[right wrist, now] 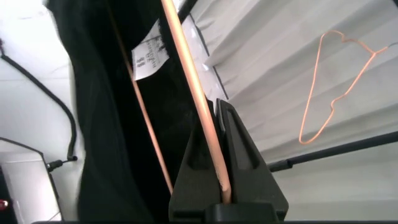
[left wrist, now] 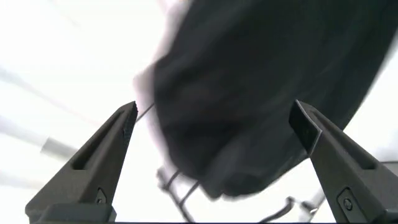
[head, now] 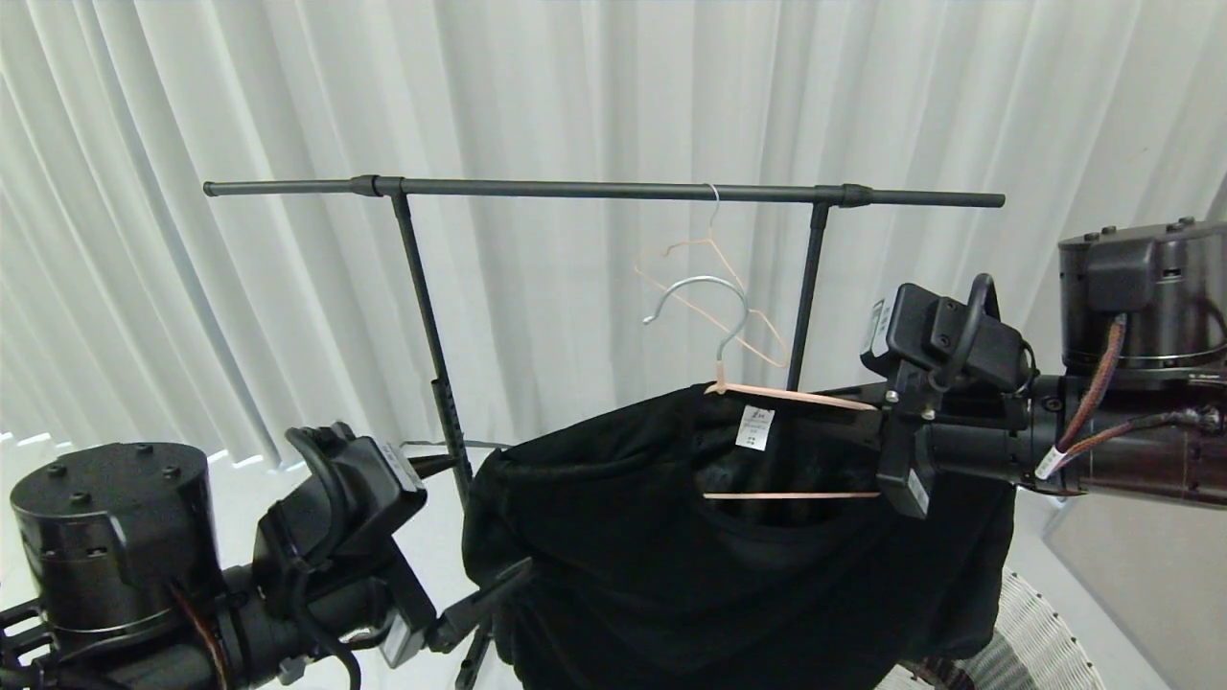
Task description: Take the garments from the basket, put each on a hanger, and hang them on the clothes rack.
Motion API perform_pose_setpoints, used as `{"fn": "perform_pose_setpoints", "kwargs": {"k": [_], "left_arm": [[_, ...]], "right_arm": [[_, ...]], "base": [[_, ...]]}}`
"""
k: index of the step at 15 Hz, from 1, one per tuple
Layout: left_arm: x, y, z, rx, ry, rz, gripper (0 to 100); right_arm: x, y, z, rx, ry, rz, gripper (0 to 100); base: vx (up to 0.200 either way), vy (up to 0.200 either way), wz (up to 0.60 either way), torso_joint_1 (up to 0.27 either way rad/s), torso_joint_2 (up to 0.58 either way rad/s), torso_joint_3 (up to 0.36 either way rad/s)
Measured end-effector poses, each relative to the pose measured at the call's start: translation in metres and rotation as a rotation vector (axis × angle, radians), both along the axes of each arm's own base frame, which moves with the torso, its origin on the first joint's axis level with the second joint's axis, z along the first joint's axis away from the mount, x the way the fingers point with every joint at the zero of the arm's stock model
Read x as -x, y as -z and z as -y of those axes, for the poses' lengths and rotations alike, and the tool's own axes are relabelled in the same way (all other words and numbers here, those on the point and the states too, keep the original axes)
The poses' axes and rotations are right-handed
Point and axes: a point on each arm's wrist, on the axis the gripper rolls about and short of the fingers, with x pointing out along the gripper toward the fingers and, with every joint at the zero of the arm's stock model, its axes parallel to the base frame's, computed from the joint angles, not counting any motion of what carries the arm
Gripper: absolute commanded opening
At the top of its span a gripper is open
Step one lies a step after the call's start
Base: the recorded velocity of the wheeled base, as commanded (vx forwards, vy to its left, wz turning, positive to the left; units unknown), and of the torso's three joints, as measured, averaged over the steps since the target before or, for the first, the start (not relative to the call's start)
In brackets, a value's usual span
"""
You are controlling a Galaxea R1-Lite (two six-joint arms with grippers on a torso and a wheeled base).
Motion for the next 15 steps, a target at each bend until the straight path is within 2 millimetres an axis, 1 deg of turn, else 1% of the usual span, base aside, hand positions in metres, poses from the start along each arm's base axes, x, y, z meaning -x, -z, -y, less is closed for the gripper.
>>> {"fn": "perform_pose_setpoints", "kwargs": {"k": [1,3,5,9,10,15], "left_arm": [[-0.003,0.002,-0.01,-0.003,-0.054,-0.01,100],[-0.007,0.006,-0.022,-0.006,-0.116,-0.026,100],[-0.01,0.011,-0.024,-0.014,-0.133,-0.048,100],[-0.018,0.021,-0.022,0.004,-0.149,-0.12,100],[-0.019,0.022,-0.022,0.007,-0.152,-0.13,0],[-0.019,0.025,-0.022,0.001,-0.155,-0.145,0]], "right_arm": [[0.001,-0.001,0.001,-0.001,-0.003,0.006,0],[0.002,-0.002,0.001,0.001,-0.009,0.018,0],[0.004,-0.004,0.0,-0.001,-0.018,0.022,0],[0.008,-0.005,-0.002,-0.003,-0.032,0.026,0],[0.008,-0.005,-0.002,-0.004,-0.034,0.026,0],[0.009,-0.005,-0.003,-0.004,-0.035,0.027,0]], "base": [[0.0,0.0,0.0,0.0,0.0,0.0],[0.0,0.0,0.0,0.0,0.0,0.0],[0.0,0.0,0.0,0.0,0.0,0.0],[0.0,0.0,0.0,0.0,0.0,0.0],[0.0,0.0,0.0,0.0,0.0,0.0],[0.0,0.0,0.0,0.0,0.0,0.0]]}}
